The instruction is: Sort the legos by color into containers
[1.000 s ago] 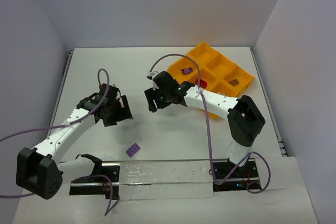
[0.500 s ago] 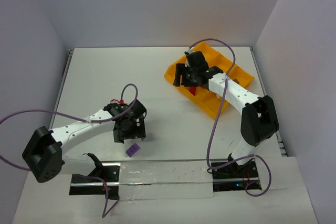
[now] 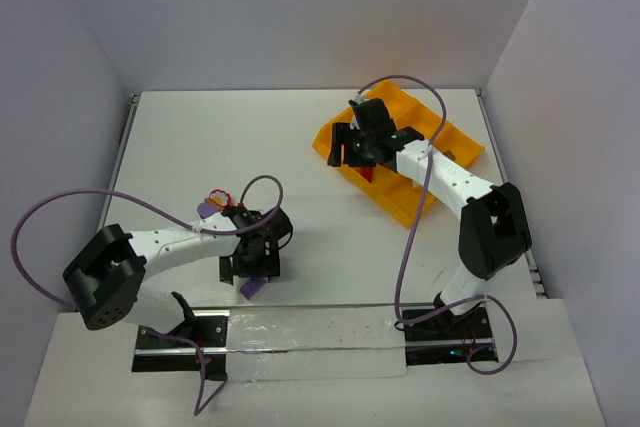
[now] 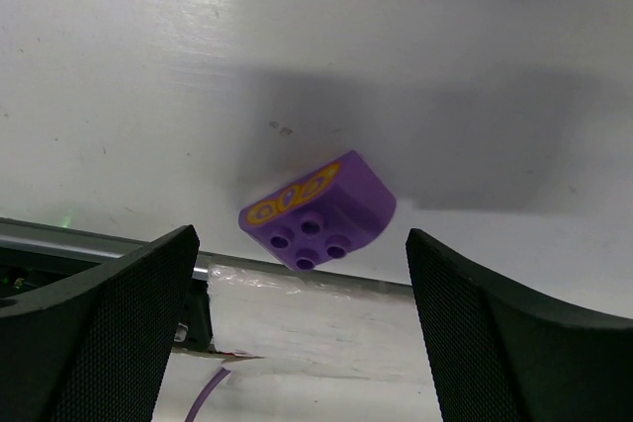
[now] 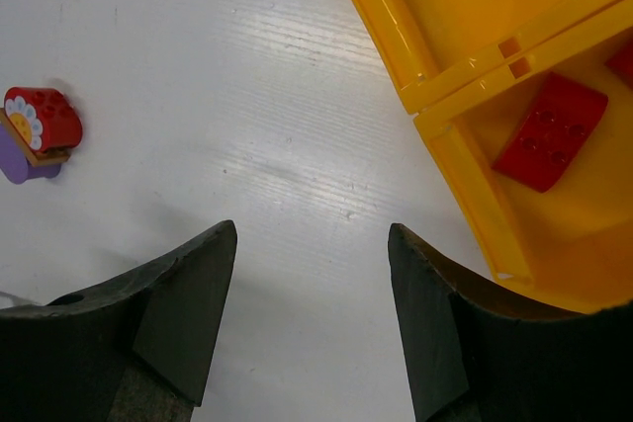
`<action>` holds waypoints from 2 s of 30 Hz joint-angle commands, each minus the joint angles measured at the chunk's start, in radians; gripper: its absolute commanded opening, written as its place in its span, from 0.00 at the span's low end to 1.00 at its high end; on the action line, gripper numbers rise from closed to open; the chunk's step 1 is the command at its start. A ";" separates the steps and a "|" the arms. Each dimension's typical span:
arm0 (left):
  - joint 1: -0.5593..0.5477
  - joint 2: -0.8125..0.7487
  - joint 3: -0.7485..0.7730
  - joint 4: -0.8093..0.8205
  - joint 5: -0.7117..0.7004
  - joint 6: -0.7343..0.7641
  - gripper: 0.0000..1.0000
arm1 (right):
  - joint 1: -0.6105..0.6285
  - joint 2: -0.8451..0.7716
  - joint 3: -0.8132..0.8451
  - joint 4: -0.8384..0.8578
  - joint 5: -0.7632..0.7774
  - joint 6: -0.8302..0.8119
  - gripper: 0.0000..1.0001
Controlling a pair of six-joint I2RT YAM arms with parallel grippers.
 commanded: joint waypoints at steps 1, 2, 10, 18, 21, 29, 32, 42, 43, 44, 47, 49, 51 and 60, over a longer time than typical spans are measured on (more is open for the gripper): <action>-0.004 0.003 -0.023 0.030 0.007 0.001 0.93 | 0.005 -0.010 0.008 0.000 0.002 -0.003 0.70; -0.004 0.000 -0.027 0.033 0.010 0.005 0.93 | 0.005 -0.010 0.008 0.001 0.002 -0.001 0.70; -0.004 0.009 -0.042 0.048 0.018 0.000 0.89 | 0.005 -0.001 0.014 0.002 -0.008 0.011 0.70; -0.004 0.054 -0.019 0.061 -0.024 -0.021 0.85 | 0.007 -0.003 0.013 -0.002 -0.012 0.018 0.70; -0.003 0.063 -0.017 0.059 -0.020 -0.024 0.81 | 0.007 -0.009 0.010 -0.006 -0.006 0.014 0.70; -0.003 0.000 -0.034 0.122 0.047 0.010 0.86 | 0.007 -0.009 -0.002 0.002 -0.018 0.022 0.70; -0.003 0.005 -0.038 0.141 0.062 0.013 0.85 | 0.007 -0.009 -0.004 0.003 -0.019 0.021 0.70; -0.003 0.018 -0.040 0.117 0.060 0.012 0.78 | 0.007 -0.008 -0.007 0.005 -0.021 0.021 0.70; -0.003 0.019 -0.035 0.112 0.061 0.015 0.80 | 0.007 -0.008 -0.007 0.007 -0.023 0.021 0.70; -0.004 0.027 -0.031 0.101 0.061 0.017 0.82 | 0.007 -0.009 -0.007 0.008 -0.023 0.021 0.70; -0.007 0.037 -0.030 0.084 0.066 0.013 0.84 | 0.007 -0.011 -0.013 0.008 -0.022 0.020 0.70; -0.010 0.026 -0.043 0.090 0.063 0.003 0.82 | 0.008 -0.009 -0.014 0.009 -0.025 0.020 0.70; -0.012 0.014 -0.060 0.104 0.064 -0.007 0.80 | 0.007 -0.005 -0.012 0.010 -0.032 0.021 0.70; -0.013 0.023 -0.056 0.103 0.034 -0.009 0.55 | 0.008 0.019 0.026 0.005 -0.043 0.018 0.70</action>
